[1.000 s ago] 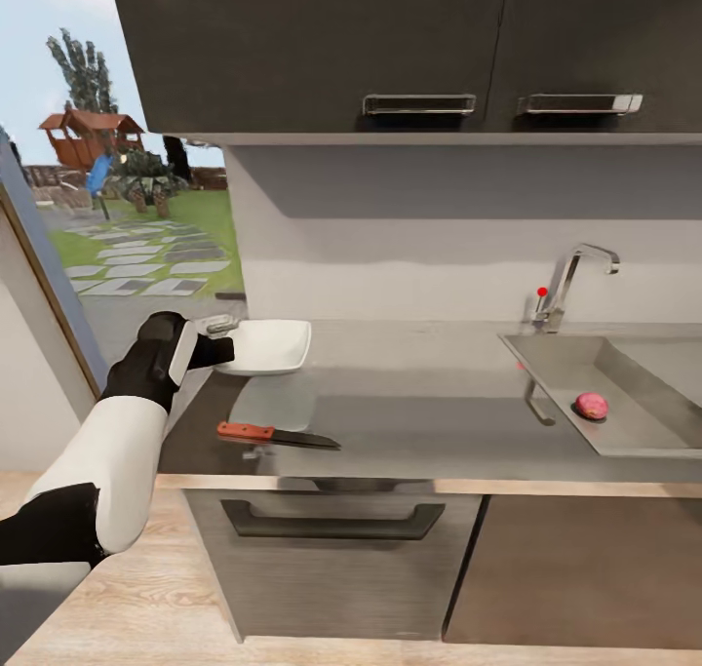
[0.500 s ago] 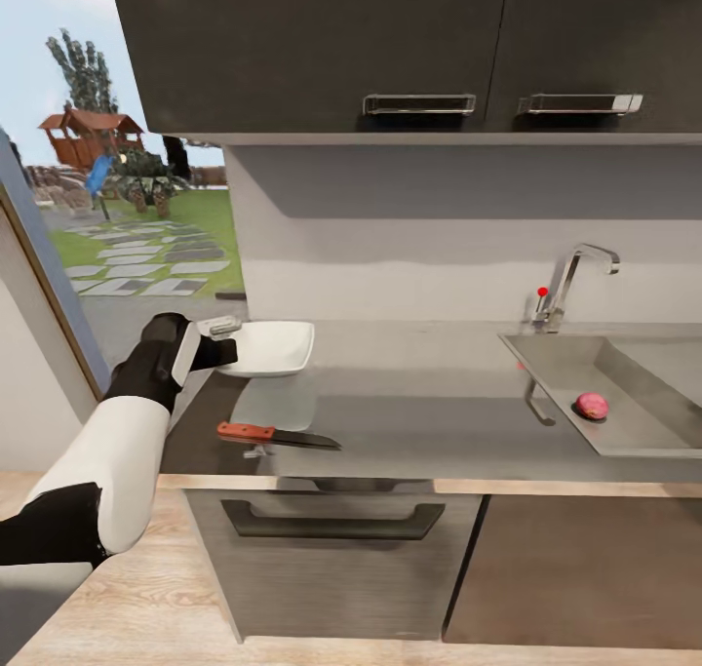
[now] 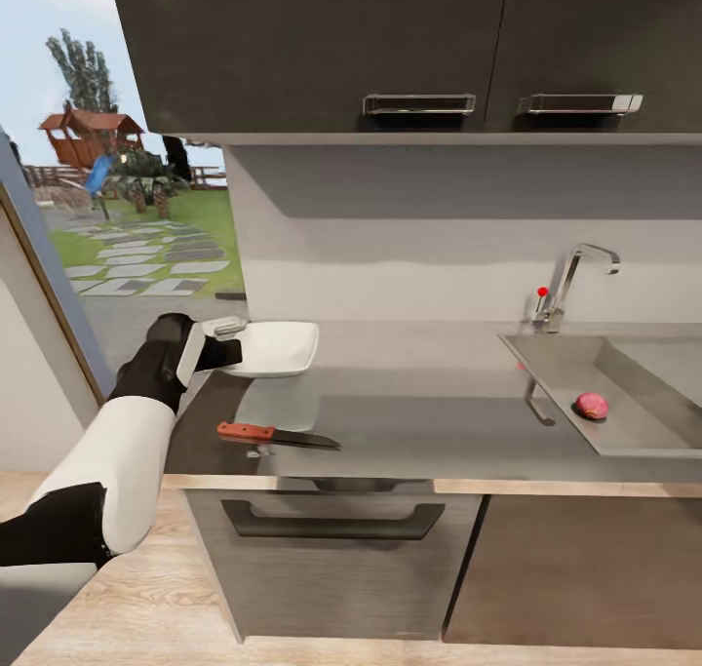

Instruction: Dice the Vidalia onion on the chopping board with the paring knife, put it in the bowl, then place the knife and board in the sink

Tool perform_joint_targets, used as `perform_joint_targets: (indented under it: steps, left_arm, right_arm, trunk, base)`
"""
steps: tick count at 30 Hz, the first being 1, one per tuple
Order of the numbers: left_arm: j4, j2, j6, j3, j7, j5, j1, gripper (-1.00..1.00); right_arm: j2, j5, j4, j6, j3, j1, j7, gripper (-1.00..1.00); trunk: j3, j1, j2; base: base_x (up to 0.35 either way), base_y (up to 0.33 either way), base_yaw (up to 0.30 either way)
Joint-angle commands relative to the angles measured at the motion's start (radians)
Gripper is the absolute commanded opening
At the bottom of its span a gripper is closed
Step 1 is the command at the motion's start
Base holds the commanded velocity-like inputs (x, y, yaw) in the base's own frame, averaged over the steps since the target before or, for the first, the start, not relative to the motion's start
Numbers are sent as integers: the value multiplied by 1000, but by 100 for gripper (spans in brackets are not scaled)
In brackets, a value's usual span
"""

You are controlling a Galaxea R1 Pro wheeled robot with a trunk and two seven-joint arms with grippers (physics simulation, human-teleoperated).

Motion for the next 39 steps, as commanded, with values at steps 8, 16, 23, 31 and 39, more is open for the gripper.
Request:
perform_joint_targets:
  steps: [8,16,23,31,39]
  left_arm:
    - [2,-4,4,1,3,2,-1,-100]
    - [3,-3,2,2,3,0,-1,-100]
    - [3,-1,2,2,3,0,-1,-100]
    - [0,-1,2,3,3,0,-1,-100]
    - [-1,-1,2,3,3,0,-1,-100]
  right_arm:
    - [-1,-9,1,-24,3,-1,5,100]
    - [1,-11,1,-28,2,-1,-1,100]
    - [2,-10,1,-29,2,-1,0,100]
    - [3,-9,1,-29,2,-1,2,100]
    - [2,-9,0,-29,3,-1,5,100]
  trunk:
    - [-1,0,-1]
    - [-1,0,-1]
    - [-1,0,-1]
    - [-1,0,-1]
    - [-1,0,-1]
  base:
    - [0,0,0]
    - [0,0,0]
    - [0,0,0]
    - [67,0,0]
    - [7,0,0]
